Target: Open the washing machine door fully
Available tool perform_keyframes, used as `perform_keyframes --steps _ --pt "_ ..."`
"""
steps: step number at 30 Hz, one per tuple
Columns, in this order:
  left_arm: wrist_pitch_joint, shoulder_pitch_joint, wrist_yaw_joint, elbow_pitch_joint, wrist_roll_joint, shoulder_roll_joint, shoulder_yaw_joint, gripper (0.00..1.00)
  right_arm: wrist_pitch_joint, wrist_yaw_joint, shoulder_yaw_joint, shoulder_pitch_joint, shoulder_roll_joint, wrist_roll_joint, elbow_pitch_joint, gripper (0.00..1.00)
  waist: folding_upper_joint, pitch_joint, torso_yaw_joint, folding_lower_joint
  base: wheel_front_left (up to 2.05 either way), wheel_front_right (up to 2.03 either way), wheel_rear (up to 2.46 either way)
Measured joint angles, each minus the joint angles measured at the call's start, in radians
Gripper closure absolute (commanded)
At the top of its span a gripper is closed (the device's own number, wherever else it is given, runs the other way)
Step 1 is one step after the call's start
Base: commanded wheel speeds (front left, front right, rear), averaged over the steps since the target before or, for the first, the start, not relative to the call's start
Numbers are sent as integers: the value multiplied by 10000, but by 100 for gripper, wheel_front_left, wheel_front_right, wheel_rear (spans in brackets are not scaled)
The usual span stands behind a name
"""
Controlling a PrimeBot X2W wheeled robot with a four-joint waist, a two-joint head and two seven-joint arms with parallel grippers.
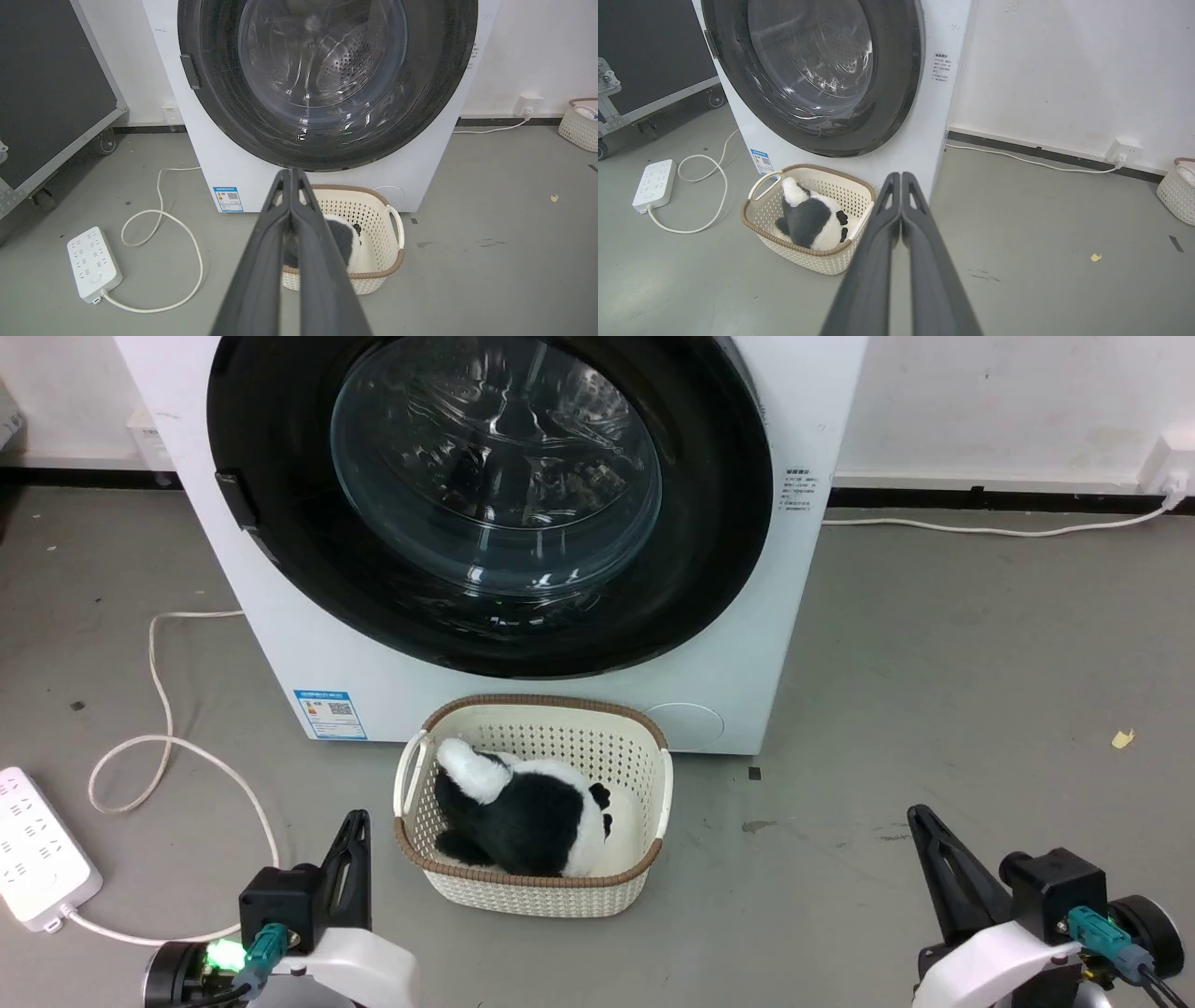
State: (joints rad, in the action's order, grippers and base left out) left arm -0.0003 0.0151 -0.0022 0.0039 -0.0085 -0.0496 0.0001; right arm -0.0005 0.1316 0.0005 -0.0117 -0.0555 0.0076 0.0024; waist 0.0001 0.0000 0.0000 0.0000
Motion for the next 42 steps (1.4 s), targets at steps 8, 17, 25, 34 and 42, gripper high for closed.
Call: perform_keyframes --steps 8,17,25,34,42 --pt "0 0 0 0 0 0 4 100 0 0 2 0 0 0 0 100 0 0 0 0 0 0 0" --pt "0 0 0 0 0 0 4 100 0 0 2 0 2 0 0 100 0 0 0 0 0 0 0" --pt "-2 8 0 4 -23 2 2 0 0 0 6 -5 0 6 6 0 0 0 0 0 0 0 0" --pt "-92 9 2 13 -35 2 -33 0 -63 0 0 -6 0 123 8 0 0 15 3 0 0 0 0" --pt "-234 9 6 15 -59 4 -140 0 -209 0 -29 -5 0 245 6 0 0 91 36 0 0 0 0"
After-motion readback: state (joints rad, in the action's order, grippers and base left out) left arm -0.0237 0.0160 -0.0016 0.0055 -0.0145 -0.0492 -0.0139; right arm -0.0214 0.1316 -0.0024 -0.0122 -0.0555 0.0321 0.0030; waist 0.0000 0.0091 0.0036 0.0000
